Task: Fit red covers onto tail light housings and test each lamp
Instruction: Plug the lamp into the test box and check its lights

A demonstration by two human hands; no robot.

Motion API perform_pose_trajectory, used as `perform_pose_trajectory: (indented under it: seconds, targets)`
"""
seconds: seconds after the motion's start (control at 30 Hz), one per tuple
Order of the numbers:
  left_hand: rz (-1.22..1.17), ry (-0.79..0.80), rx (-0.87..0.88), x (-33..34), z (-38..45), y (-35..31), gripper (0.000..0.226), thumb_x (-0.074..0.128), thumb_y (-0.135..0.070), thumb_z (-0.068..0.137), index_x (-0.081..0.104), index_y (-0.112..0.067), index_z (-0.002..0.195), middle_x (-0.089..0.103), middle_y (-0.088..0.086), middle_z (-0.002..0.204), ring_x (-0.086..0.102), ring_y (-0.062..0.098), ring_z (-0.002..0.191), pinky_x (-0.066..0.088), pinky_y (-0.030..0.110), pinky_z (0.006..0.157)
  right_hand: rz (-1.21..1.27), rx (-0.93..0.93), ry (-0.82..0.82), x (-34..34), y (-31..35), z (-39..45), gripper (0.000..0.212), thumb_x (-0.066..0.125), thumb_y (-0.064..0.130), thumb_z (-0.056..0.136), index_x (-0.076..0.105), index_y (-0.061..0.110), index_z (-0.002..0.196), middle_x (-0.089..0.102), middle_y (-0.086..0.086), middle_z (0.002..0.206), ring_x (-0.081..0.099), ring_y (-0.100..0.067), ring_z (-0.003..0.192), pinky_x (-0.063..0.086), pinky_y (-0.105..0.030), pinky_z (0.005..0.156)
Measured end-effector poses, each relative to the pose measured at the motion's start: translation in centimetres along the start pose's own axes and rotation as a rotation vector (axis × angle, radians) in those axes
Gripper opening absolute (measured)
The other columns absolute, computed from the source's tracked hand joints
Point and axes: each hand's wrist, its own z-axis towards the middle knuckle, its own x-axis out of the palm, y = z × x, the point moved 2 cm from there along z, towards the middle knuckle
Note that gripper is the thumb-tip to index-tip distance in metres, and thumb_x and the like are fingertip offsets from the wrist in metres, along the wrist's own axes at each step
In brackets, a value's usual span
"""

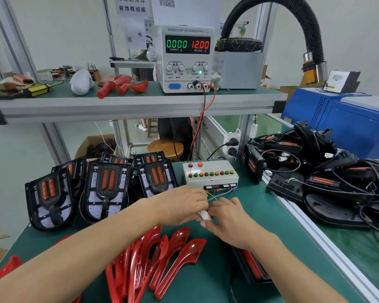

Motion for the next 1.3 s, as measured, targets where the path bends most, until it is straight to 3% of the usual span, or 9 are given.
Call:
perform_pose_trajectory:
  seconds: [0.3,0.5,0.6,0.7,0.8,0.93,1.1,1.23,1.3]
  targets:
    - [0.054,-0.026,-0.009,0.3,-0.1,0.1,0.022,0.055,-0.027,0.103,0.064,-0.01,0.113,0.064,0.004,0.112,0.054,0.024,0.12,0.04,0.039,0.108,0.116,0.056,0.163,-0.2,-0.1,-0.3,0.037,0.034,0.045,0.107,0.059,0.022,0.094,0.044,0.014,0.096,0.036,-0.01,0.098,0.023,-0.033,0.087]
    - [0.098,0.004,0.011,0.5,0.0,0.2,0.025,0.045,-0.026,0.107,0.063,-0.01,0.112,0.064,0.005,0.113,0.054,0.024,0.116,0.042,0.04,0.105,-0.073,0.08,-0.055,-0.8,0.6,-0.6,0.035,0.047,0.062,0.094,0.054,0.03,0.082,0.055,0.013,0.091,0.045,-0.013,0.096,0.025,-0.033,0.085]
    - [0.112,0.003,0.021,0.6,0.0,0.1,0.031,0.035,-0.029,0.108,0.061,-0.011,0.109,0.063,0.002,0.113,0.054,0.023,0.114,0.043,0.039,0.104,-0.22,0.009,-0.077,-1.0,1.3,-0.4,0.031,0.048,0.052,0.096,0.055,0.025,0.08,0.06,0.007,0.089,0.052,-0.019,0.095,0.026,-0.034,0.083]
    - [0.098,-0.006,0.042,0.4,0.0,0.1,0.028,0.038,-0.027,0.108,0.062,-0.012,0.109,0.063,0.002,0.115,0.054,0.022,0.115,0.043,0.038,0.104,-0.349,-0.068,-0.146,-1.3,1.9,-0.4,0.026,0.054,0.041,0.09,0.065,0.023,0.075,0.063,0.005,0.077,0.058,-0.019,0.078,0.041,-0.034,0.075]
    - [0.052,0.009,0.068,0.3,0.0,0.3,0.028,0.041,-0.027,0.11,0.063,-0.011,0.109,0.063,0.003,0.116,0.053,0.022,0.116,0.043,0.039,0.104,-0.296,-0.131,-0.143,-1.3,1.7,-0.4,0.029,0.045,0.038,0.091,0.065,0.021,0.078,0.063,0.004,0.08,0.056,-0.02,0.08,0.044,-0.035,0.077]
    - [0.007,0.006,0.095,0.4,0.5,0.1,0.025,0.046,-0.024,0.11,0.064,-0.007,0.106,0.064,0.007,0.113,0.053,0.024,0.113,0.042,0.04,0.106,-0.281,-0.168,-0.148,-1.5,1.4,-0.5,0.028,0.045,0.036,0.09,0.058,0.021,0.071,0.06,0.005,0.074,0.053,-0.019,0.076,0.034,-0.032,0.075]
    - [-0.006,0.016,0.094,0.1,-0.4,0.8,0.023,0.048,-0.016,0.106,0.063,-0.004,0.118,0.063,0.008,0.127,0.05,0.023,0.123,0.037,0.036,0.112,-0.203,-0.195,-0.097,-1.4,1.1,-1.2,0.029,0.044,0.035,0.089,0.04,0.023,0.063,0.063,0.005,0.091,0.048,-0.018,0.078,0.032,-0.031,0.076]
    - [0.046,-0.004,0.106,-0.7,0.3,0.7,0.013,0.053,-0.015,0.103,0.062,-0.007,0.108,0.062,0.005,0.113,0.051,0.021,0.109,0.042,0.033,0.102,-0.105,-0.142,-0.139,-1.2,1.0,-1.1,0.029,0.051,0.038,0.091,0.044,0.024,0.067,0.058,0.007,0.084,0.048,-0.016,0.08,0.031,-0.029,0.077]
    - [0.106,0.025,0.104,-0.4,0.7,0.6,0.013,0.053,-0.017,0.103,0.062,-0.009,0.11,0.061,0.004,0.115,0.051,0.02,0.111,0.041,0.033,0.104,-0.106,-0.1,-0.117,-1.1,0.8,-1.1,0.031,0.049,0.042,0.091,0.05,0.021,0.068,0.058,0.009,0.086,0.048,-0.015,0.084,0.03,-0.029,0.079]
